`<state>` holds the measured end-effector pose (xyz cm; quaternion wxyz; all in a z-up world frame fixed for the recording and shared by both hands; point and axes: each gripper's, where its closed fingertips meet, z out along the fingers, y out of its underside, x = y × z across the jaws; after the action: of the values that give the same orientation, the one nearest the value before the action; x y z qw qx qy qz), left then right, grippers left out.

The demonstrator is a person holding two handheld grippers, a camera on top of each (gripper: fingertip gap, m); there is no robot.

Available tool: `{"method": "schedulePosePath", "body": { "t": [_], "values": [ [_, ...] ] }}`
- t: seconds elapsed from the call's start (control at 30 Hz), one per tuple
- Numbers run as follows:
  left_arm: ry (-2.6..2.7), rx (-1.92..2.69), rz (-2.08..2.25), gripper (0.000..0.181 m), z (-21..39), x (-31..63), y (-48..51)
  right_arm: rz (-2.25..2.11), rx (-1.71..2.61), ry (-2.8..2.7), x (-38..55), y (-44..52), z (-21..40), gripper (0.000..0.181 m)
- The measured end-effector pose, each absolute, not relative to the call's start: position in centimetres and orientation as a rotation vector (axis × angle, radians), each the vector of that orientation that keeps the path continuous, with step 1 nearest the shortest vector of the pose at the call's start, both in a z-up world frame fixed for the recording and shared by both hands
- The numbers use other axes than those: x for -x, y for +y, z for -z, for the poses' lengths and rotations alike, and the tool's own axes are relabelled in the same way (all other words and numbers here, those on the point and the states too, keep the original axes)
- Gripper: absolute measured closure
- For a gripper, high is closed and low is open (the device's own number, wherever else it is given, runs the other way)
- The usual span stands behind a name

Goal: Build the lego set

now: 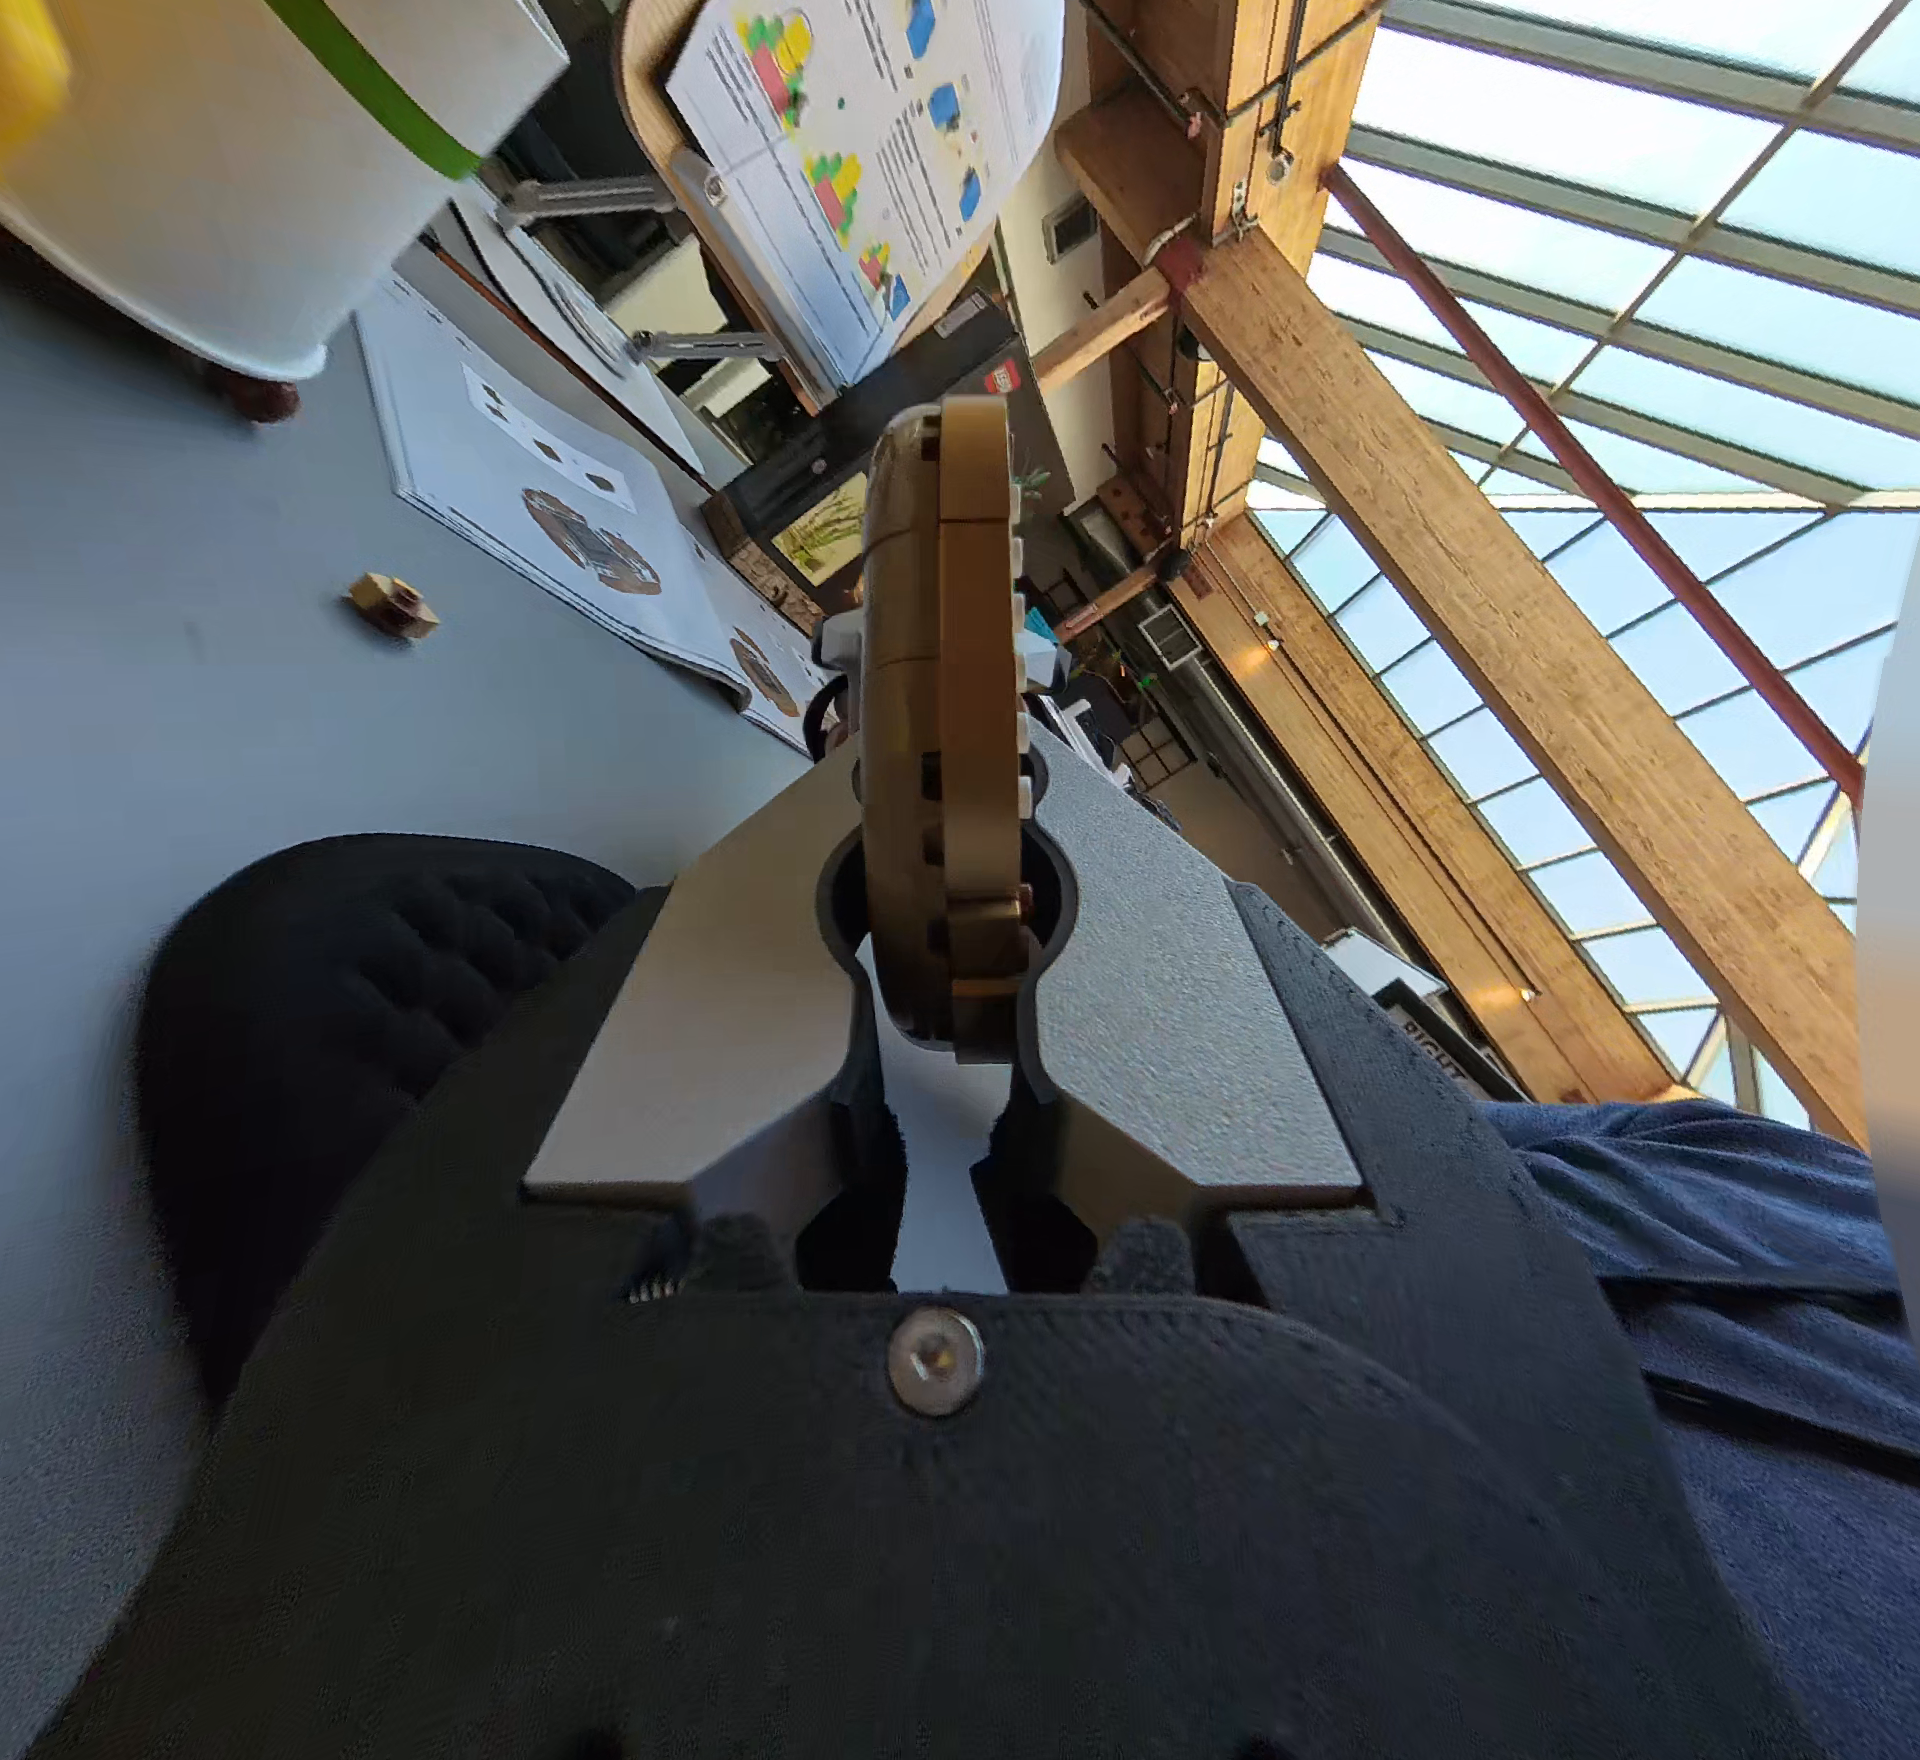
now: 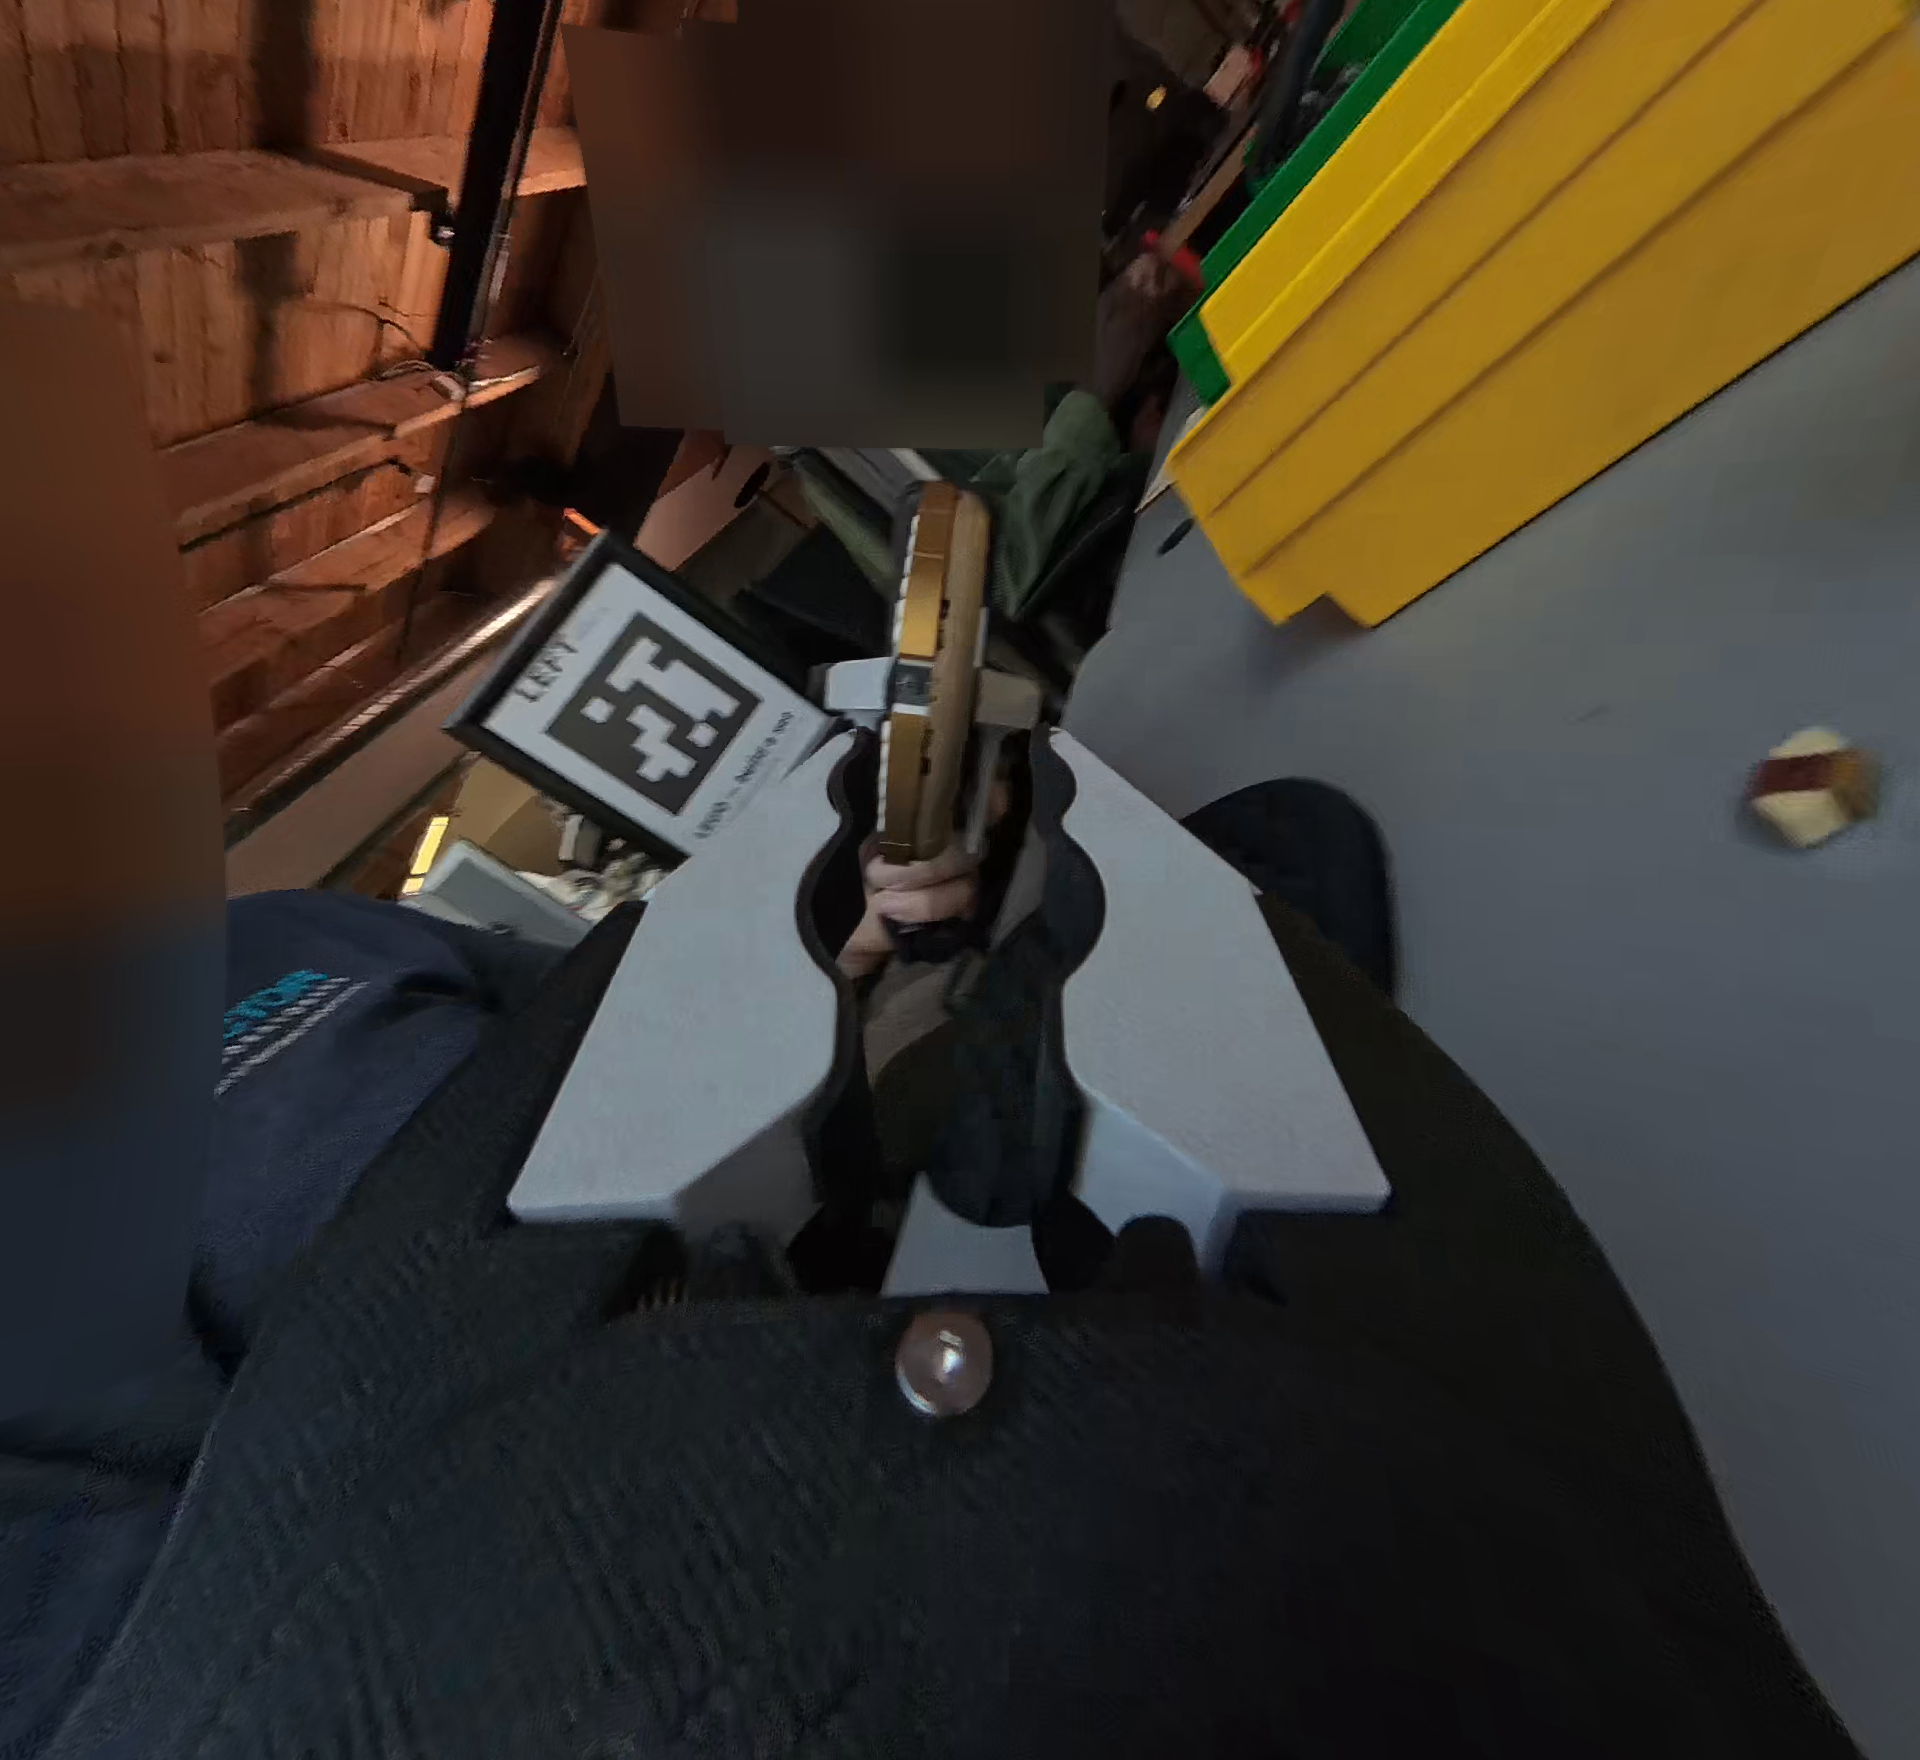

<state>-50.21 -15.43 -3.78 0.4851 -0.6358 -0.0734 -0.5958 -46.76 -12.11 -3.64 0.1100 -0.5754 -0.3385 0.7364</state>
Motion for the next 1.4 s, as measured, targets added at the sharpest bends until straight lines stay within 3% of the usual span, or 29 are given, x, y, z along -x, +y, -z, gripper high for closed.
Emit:
{"method": "schedulePosePath", "body": {
  "t": [0.17,0.37,0.53,0.67,0.8,0.93,1.1,1.4],
  "values": [
    [-0.222,1.568,1.342,0.163,3.5,53.6,-16.1,-1.268,1.63,-1.316,47.6,-4.7,9.1,0.155],
    [-0.223,1.57,1.327,0.164,3.4,53.8,-16.5,-0.904,1.624,-1.669,49.4,-3.3,13.3,0.154],
    [-0.23,1.559,1.341,0.164,3.2,53.5,-16.2,-0.781,1.625,-1.78,49.7,-2.8,15.3,0.154],
    [-0.242,1.557,1.355,0.164,3.2,53.3,-15.8,-0.819,1.636,-1.787,49.9,-2.8,15.8,0.17],
    [-0.271,1.569,1.365,0.164,3.7,52.8,-15.3,-0.905,1.676,-1.775,49.5,-4.1,15.8,0.171],
    [-0.348,1.559,1.371,0.164,4.6,51.6,-14.6,-0.949,1.696,-1.589,47.5,-5.4,12.7,0.17],
    [-0.387,1.531,1.369,0.163,4.5,49.0,-13.4,-1.102,1.651,-1.186,44.3,-9.7,2.9,0.171],
    [-0.376,1.579,1.418,0.164,4.6,43.4,-11.4,-0.776,1.824,-1.15,41.9,-9.8,3.9,0.171]
  ]
}}
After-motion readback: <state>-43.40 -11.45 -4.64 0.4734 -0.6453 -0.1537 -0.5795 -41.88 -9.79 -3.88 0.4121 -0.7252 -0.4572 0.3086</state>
